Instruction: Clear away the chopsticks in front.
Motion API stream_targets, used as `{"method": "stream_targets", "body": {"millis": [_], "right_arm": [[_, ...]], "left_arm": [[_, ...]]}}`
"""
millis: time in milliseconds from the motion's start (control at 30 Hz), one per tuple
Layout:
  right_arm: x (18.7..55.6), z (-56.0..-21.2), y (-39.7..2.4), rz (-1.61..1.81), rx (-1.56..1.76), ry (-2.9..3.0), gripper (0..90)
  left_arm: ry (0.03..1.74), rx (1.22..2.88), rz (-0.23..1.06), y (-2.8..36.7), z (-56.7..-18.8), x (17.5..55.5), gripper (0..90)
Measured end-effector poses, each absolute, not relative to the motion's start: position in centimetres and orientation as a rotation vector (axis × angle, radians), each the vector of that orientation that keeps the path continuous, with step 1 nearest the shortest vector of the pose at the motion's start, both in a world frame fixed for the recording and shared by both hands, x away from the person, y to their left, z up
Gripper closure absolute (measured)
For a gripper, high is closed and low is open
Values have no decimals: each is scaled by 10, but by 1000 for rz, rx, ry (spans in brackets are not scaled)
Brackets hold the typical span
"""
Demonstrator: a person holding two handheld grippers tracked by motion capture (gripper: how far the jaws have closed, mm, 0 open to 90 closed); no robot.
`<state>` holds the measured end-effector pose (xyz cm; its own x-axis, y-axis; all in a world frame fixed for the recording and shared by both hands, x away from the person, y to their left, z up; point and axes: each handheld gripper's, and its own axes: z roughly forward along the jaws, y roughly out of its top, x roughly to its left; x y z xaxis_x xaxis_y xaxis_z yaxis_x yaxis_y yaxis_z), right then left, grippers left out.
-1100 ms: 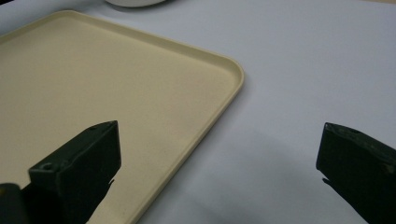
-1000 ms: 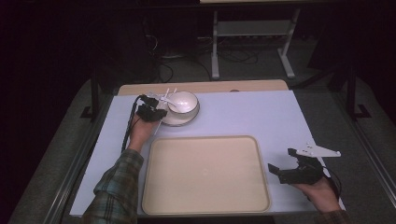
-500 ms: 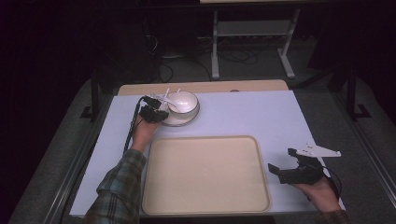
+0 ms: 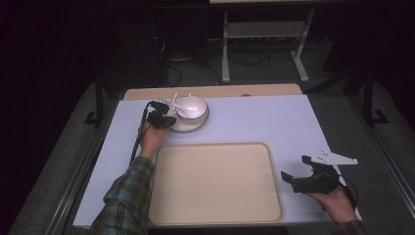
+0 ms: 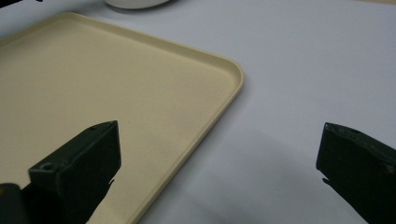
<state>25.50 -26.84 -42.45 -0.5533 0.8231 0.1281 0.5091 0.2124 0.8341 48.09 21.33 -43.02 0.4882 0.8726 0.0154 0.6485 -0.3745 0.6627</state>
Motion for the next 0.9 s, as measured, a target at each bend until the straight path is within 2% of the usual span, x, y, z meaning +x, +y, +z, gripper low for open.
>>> {"method": "stream_targets", "body": {"millis": [900], "right_arm": [[255,-424,-268,1275,1242,2150,0]], "left_arm": [[1321,2093,511,237,-406,474,848]]}}
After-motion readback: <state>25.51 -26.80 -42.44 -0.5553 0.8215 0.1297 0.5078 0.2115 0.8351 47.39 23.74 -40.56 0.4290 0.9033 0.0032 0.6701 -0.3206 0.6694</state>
